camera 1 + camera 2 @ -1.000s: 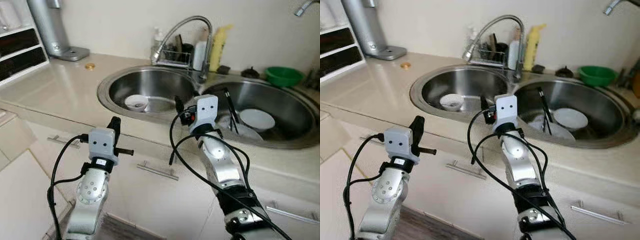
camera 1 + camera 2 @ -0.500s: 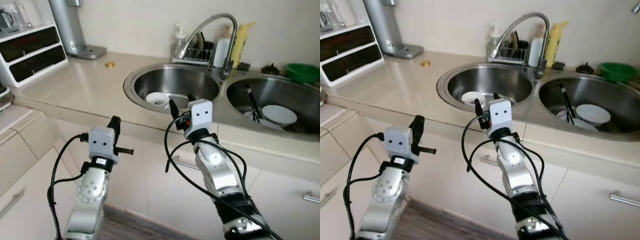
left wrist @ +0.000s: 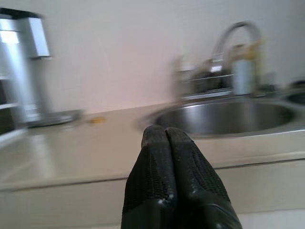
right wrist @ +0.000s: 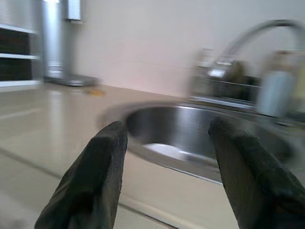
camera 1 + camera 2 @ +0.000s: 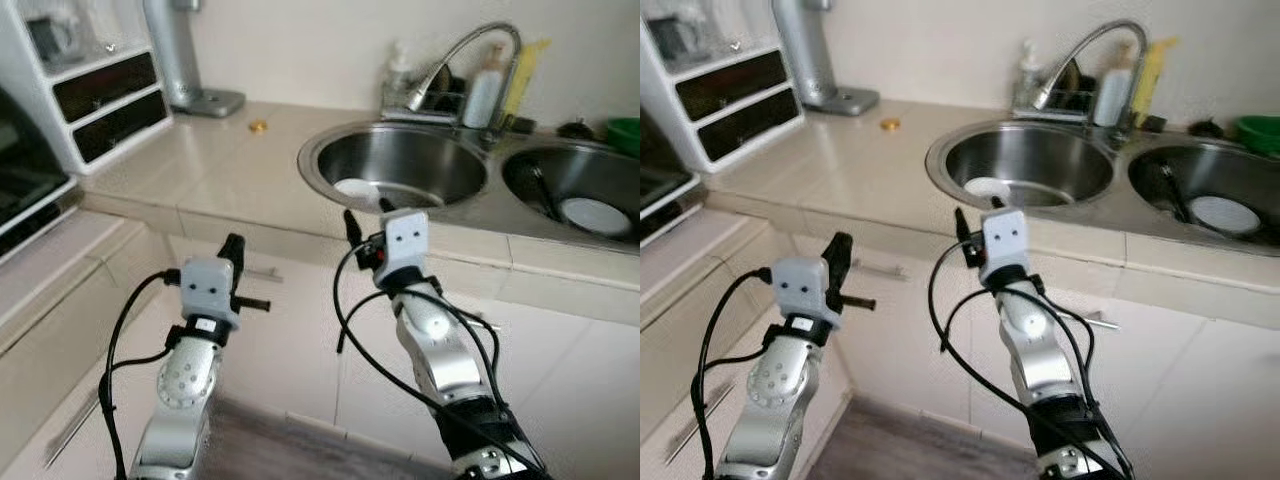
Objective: Kitchen organization
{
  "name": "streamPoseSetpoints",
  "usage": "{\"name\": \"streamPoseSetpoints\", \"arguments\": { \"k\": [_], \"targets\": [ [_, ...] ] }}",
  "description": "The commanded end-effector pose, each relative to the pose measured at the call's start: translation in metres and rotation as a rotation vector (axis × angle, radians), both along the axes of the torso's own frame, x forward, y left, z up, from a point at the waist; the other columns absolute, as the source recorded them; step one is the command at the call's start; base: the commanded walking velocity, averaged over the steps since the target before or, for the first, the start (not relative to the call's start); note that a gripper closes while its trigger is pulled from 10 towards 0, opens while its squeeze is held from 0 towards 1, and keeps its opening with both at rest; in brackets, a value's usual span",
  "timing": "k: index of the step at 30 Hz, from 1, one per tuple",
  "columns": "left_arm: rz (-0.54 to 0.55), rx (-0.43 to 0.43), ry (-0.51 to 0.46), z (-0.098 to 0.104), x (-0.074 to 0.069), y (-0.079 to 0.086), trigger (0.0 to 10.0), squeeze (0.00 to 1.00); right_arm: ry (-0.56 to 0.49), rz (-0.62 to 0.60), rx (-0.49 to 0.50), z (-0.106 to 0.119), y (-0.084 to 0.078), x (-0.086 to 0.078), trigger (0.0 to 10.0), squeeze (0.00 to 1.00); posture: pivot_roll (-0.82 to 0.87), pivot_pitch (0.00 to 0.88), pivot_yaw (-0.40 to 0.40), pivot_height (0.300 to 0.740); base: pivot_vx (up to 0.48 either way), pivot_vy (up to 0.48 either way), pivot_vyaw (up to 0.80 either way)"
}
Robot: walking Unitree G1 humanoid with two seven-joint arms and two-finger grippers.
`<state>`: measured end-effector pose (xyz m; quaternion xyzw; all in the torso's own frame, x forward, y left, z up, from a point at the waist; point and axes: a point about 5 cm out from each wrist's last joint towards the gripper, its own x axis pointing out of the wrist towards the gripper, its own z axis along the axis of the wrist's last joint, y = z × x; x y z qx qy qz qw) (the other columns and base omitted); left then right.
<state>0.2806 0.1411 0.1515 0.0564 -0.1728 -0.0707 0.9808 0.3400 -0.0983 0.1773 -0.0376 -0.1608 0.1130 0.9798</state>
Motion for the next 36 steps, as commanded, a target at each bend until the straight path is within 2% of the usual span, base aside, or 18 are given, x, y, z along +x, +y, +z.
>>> {"name": "streamPoseSetpoints", "arguments": {
  "k": [1, 7, 15, 16, 25, 32, 36],
  "targets": [
    [-0.015, 0.019, -0.003, 0.0, 0.0, -0.004, 10.0, 0.0, -0.02, 0.003, -0.001, 0.003, 0.0, -0.003, 10.0, 0.0, -0.04, 0.0, 0.009, 0.74, 0.0, 0.0, -0.8],
    [-0.021, 0.037, 0.004, -0.001, 0.0, -0.005, 10.0, 0.0, -0.03, 0.023, -0.007, 0.001, 0.004, -0.008, 10.0, 0.0, -0.04, 0.0, 0.01, 0.74, 0.0, 0.0, -0.8],
    [-0.023, 0.047, 0.008, -0.002, 0.001, -0.006, 10.0, 0.0, -0.027, 0.029, -0.012, -0.002, 0.006, -0.012, 10.0, 0.0, -0.04, 0.0, 0.013, 0.74, 0.0, -0.411, -0.8],
    [-0.02, 0.015, -0.009, 0.0, 0.0, -0.005, 10.0, 0.0, -0.027, 0.027, -0.012, -0.002, 0.005, -0.013, 10.0, 0.0, -0.04, 0.0, 0.013, 0.74, 0.0, 0.0, -0.8],
    [-0.019, 0.005, 0.016, -0.002, 0.001, -0.005, 10.0, 0.0, -0.027, 0.02, -0.017, -0.002, 0.003, -0.013, 10.0, 0.0, -0.05, 0.0, 0.012, 0.74, 0.0, 0.0, -0.8],
    [-0.028, 0.005, 0.004, -0.002, 0.001, -0.006, 10.0, 0.0, -0.028, 0.017, -0.017, -0.002, 0.002, -0.013, 10.0, 0.0, -0.04, 0.0, 0.01, 0.74, 0.0, 0.417, -0.8],
    [-0.028, 0.003, -0.008, -0.001, 0.0, -0.006, 10.0, 0.0, -0.031, 0.017, -0.022, -0.002, 0.002, -0.013, 10.0, 0.0, -0.05, 0.0, 0.008, 0.74, 0.0, 0.0, -0.8]
  ]
}}
